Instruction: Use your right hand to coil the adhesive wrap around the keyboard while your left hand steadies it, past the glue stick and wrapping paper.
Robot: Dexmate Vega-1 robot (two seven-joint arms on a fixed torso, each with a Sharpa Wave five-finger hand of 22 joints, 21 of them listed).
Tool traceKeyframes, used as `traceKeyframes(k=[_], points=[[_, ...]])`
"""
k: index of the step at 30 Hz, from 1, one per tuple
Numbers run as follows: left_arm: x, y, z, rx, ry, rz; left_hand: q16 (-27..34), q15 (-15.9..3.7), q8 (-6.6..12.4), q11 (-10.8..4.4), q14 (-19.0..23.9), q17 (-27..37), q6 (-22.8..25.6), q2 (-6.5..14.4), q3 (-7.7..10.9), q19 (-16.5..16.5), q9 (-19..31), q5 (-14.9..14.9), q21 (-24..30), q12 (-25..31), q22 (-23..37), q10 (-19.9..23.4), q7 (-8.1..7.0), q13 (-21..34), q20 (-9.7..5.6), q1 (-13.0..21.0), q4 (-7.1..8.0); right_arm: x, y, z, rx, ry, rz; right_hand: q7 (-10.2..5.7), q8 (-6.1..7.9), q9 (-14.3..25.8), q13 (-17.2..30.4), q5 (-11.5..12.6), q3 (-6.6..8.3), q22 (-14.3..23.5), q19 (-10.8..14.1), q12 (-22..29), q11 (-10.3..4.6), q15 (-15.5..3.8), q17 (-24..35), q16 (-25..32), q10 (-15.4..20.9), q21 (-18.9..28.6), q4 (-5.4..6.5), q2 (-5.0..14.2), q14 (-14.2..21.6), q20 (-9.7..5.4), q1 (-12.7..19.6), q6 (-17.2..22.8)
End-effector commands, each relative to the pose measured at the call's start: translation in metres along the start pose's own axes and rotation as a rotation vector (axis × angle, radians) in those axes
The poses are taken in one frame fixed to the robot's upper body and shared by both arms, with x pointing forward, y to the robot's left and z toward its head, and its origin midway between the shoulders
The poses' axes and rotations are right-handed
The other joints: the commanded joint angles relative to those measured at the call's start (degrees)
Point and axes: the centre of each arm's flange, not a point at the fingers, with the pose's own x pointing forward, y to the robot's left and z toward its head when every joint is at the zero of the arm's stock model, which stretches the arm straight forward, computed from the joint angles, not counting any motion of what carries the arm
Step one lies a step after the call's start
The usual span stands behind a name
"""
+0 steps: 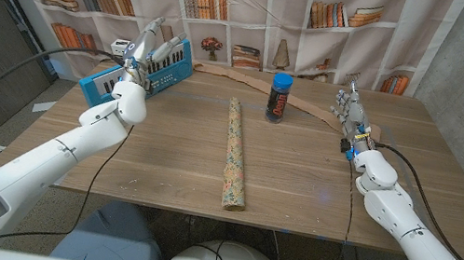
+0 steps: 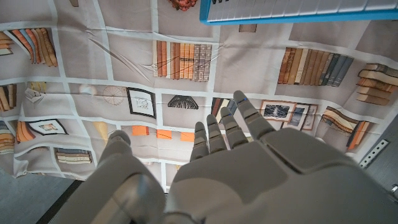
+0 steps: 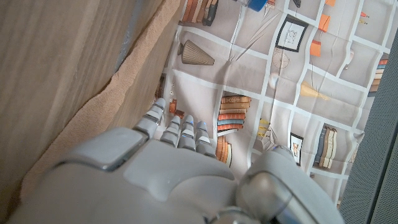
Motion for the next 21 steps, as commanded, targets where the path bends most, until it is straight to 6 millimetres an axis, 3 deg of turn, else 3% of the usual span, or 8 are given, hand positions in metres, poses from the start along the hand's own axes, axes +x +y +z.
traceKeyframes(k=[1,10,14,18,21], points=[[0.003,0.014,-0.003,0.135,0.043,0.001,-0.34,0.16,-0.12,0.12,-0.42,0.09,-0.20,-0.50,0.14,-0.82,-0.02,-0.12,-0.45,-0.25,0.07,-0.33,0.58,0.14,-0.03,0.48,-0.39,0.009,0.000,0.000,0.004,-0.003,0.004,-0.07,0.33,0.23,0.07,-0.03,-0.18,0.23,-0.08,0.14,-0.02,0.05,0.05,0.31,-0.03,0.43,-0.20,0.30,0.14,0.13,0.14,0.23],[0.002,0.023,-0.009,0.202,0.093,-0.033,-0.16,0.13,-0.35,0.09,-0.04,0.11,-1.18,-0.56,0.19,-1.21,-0.07,-0.14,-0.64,-0.21,0.10,-0.23,0.58,0.20,0.52,0.69,-0.52,0.011,-0.002,-0.002,0.010,-0.007,0.005,-0.07,0.32,0.23,0.07,-0.04,-0.09,0.23,-0.09,0.14,-0.09,-0.06,0.02,0.31,-0.03,0.48,-0.41,0.30,0.14,0.01,0.43,0.21],[0.003,0.024,-0.012,0.204,0.083,-0.023,0.14,0.13,-0.07,0.13,0.64,0.22,-0.87,-1.66,-0.50,-1.65,-0.11,-0.24,-0.86,-0.17,0.12,-0.17,0.96,0.28,1.17,0.03,-0.46,0.012,-0.003,-0.003,0.007,-0.010,0.007,-0.07,0.34,0.23,0.07,-0.04,-0.06,0.23,-0.11,0.13,-0.15,-0.09,0.00,0.30,-0.04,0.50,-0.49,0.31,0.13,-0.03,0.55,0.28],[0.001,0.025,-0.016,0.210,0.094,-0.003,0.23,0.27,0.45,0.66,0.84,0.31,0.24,-2.87,-1.29,-0.86,-0.09,-0.19,-0.63,0.10,0.10,0.48,1.28,0.38,0.27,-0.75,-0.35,0.014,-0.003,-0.004,0.010,-0.008,0.005,-0.11,0.32,0.23,0.07,-0.05,-0.03,0.22,-0.15,0.13,-0.15,-0.04,-0.01,0.30,-0.04,0.51,-0.56,0.30,0.14,-0.01,0.65,0.25],[-0.001,0.025,-0.019,0.224,0.077,0.002,0.33,0.07,1.27,0.03,1.29,0.30,2.23,-3.63,-1.69,0.43,0.03,-0.01,-0.26,0.39,0.02,1.19,0.32,0.50,-0.45,-0.85,-0.45,0.015,-0.005,-0.004,0.007,-0.008,0.008,-0.12,0.31,0.23,0.07,-0.05,-0.01,0.22,-0.16,0.14,-0.15,-0.07,-0.02,0.31,-0.02,0.52,-0.61,0.30,0.15,-0.02,0.72,0.23]])
